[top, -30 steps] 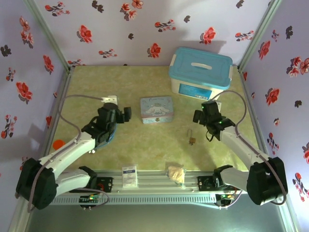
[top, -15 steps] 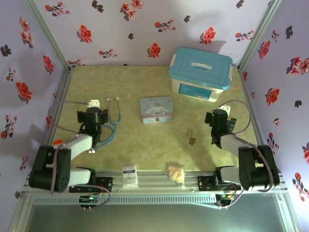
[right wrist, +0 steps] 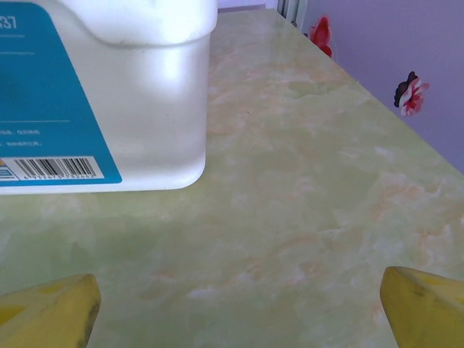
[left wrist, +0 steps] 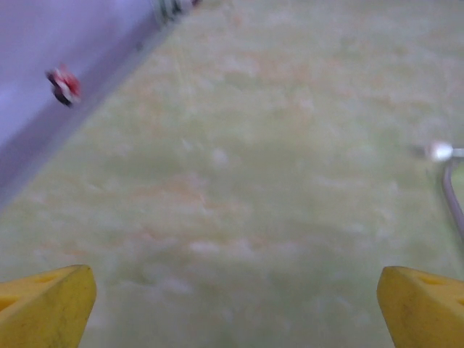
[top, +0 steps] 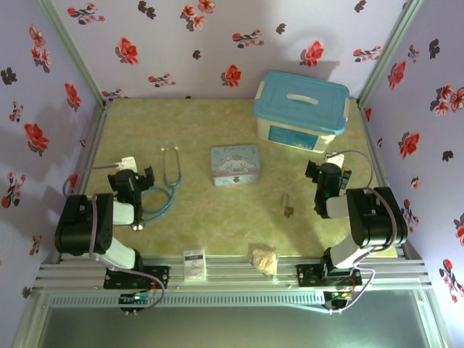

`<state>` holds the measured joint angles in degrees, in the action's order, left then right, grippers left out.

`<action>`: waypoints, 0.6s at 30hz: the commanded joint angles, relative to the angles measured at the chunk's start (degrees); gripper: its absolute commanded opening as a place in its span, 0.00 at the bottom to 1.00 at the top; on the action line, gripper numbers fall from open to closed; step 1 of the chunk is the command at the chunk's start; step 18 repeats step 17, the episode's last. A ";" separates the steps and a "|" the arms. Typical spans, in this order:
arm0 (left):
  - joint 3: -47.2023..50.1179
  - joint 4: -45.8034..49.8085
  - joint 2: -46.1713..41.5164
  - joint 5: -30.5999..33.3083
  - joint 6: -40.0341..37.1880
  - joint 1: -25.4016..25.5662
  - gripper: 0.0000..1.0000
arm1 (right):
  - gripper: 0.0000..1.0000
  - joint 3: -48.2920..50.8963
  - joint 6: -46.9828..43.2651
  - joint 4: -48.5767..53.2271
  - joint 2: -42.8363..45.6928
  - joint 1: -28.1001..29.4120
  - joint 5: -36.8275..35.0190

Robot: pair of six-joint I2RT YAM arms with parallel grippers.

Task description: Unlock the padlock with the key

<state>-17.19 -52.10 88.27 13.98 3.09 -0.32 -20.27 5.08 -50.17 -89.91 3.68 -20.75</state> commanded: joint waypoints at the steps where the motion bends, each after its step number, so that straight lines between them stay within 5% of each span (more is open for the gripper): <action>1: -4.50 0.02 -0.10 -2.51 0.66 0.26 1.00 | 0.99 -1.13 0.50 -2.38 0.37 -0.52 0.85; 18: -4.30 -0.90 0.19 -2.11 0.29 0.40 1.00 | 0.99 -1.23 0.99 -1.77 0.74 -1.75 4.14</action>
